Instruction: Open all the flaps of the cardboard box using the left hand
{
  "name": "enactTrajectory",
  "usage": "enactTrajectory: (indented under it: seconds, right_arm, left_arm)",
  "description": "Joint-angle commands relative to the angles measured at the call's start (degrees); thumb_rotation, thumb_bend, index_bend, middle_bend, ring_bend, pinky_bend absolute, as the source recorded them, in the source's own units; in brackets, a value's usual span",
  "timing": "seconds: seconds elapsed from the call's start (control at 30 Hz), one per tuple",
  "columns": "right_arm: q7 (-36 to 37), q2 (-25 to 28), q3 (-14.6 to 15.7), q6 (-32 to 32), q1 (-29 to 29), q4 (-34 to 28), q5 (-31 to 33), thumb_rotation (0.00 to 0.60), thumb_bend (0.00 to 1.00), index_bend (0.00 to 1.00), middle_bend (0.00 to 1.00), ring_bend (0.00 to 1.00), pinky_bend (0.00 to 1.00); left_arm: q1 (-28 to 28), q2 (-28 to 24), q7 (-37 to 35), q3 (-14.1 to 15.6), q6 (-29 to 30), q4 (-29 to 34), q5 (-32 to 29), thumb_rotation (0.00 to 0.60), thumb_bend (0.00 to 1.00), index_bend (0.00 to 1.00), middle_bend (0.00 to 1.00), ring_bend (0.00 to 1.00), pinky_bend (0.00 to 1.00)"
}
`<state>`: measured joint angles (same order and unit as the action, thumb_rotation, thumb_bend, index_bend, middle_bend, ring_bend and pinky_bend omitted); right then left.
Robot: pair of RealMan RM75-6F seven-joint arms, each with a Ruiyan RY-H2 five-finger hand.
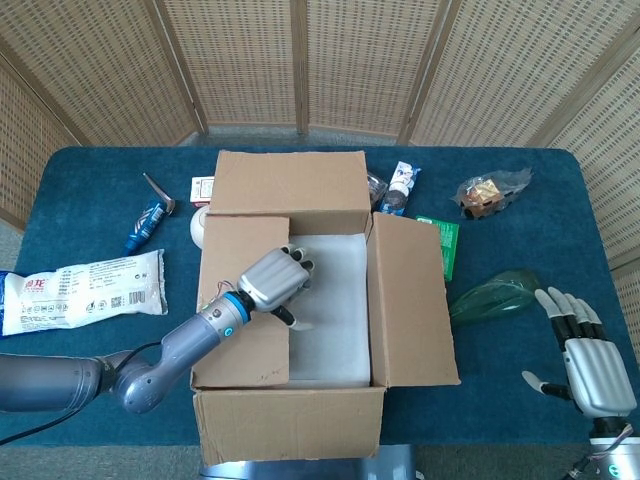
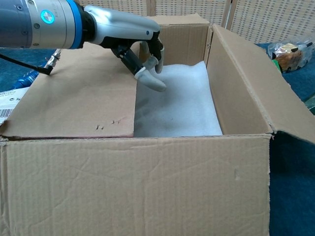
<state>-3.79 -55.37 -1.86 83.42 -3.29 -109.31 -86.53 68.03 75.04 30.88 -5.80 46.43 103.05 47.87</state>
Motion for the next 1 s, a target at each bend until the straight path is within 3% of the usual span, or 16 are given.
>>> enactTrajectory:
  seconds: [0.03, 0.33, 1.0]
  right_arm:
    - [0.11, 0.04, -0.05, 0.10, 0.03, 0.01, 0.02, 0.600, 0.00, 0.00, 0.00, 0.00, 0.00]
    - [-0.35, -0.11, 0.07, 0.11, 0.05, -0.08, -0.25, 0.600, 0.00, 0.00, 0.00, 0.00, 0.00]
    - [-1.75, -0.71, 0.31, -0.03, 0.02, -0.09, -0.60, 0.600, 0.00, 0.00, 0.00, 0.00, 0.00]
  left_arm:
    - [-0.31, -2.02, -0.14, 0.19, 0.18, 1.44, 0.50, 0.283, 0.00, 0.74, 0.36, 0.16, 0.21]
    - [-1.61, -7.39, -0.68, 0.97, 0.78, 5.64, 1.77, 0.287, 0.00, 0.74, 0.36, 0.16, 0.21]
    - [-6.24, -18.78, -7.27, -1.72, 3.11, 13.35, 8.73, 0.284, 0.00, 0.74, 0.36, 0.16, 0.22]
